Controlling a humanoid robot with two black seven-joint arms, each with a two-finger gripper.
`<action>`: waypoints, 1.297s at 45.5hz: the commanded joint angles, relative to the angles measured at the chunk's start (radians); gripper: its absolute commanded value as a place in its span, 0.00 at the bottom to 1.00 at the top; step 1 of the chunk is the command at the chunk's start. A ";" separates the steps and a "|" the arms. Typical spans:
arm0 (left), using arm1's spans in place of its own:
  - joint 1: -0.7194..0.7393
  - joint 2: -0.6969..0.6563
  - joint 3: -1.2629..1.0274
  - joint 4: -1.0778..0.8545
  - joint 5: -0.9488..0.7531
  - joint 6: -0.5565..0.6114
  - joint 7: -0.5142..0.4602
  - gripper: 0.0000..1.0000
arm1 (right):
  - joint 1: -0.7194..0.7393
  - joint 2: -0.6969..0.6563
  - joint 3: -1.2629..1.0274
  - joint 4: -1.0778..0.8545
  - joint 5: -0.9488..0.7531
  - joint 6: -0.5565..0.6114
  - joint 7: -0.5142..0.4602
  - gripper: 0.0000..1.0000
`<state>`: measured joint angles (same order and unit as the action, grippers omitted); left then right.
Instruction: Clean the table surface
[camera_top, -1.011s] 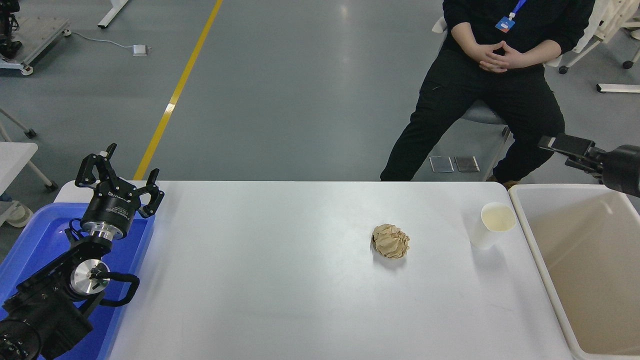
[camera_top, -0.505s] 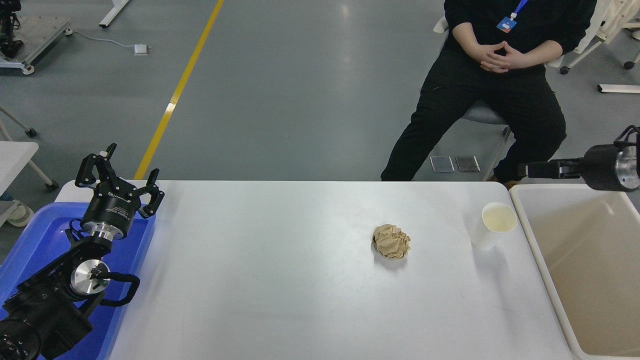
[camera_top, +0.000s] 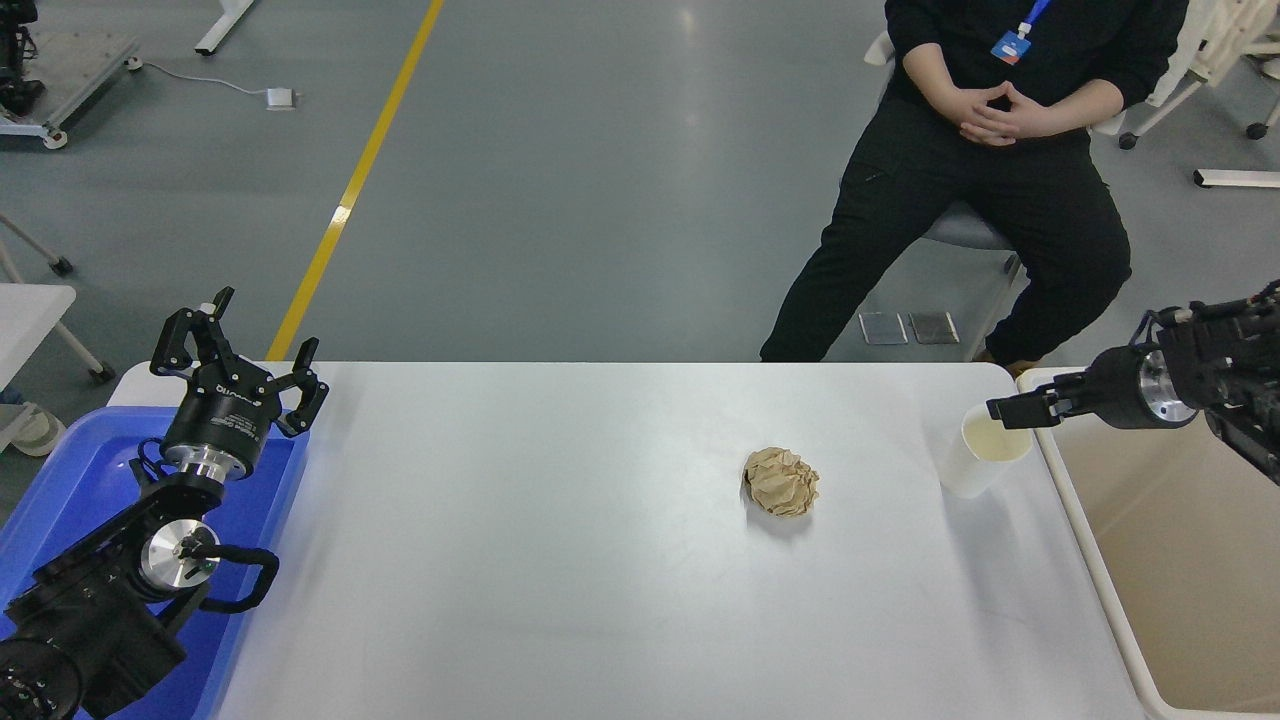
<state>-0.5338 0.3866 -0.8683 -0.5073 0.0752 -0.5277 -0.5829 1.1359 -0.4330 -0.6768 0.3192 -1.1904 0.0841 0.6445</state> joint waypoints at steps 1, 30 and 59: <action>0.000 0.000 0.000 0.000 0.000 0.000 0.000 1.00 | -0.062 0.057 -0.012 -0.065 0.000 -0.018 0.000 0.88; 0.000 0.000 0.000 0.000 0.000 0.000 0.000 1.00 | -0.067 0.066 -0.010 -0.069 0.006 -0.021 0.000 0.54; 0.000 0.000 0.000 0.000 0.000 0.000 0.000 1.00 | -0.082 0.094 -0.017 -0.120 -0.002 -0.018 0.010 0.00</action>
<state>-0.5338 0.3865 -0.8682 -0.5074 0.0752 -0.5277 -0.5829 1.0562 -0.3449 -0.6908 0.2047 -1.1858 0.0648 0.6469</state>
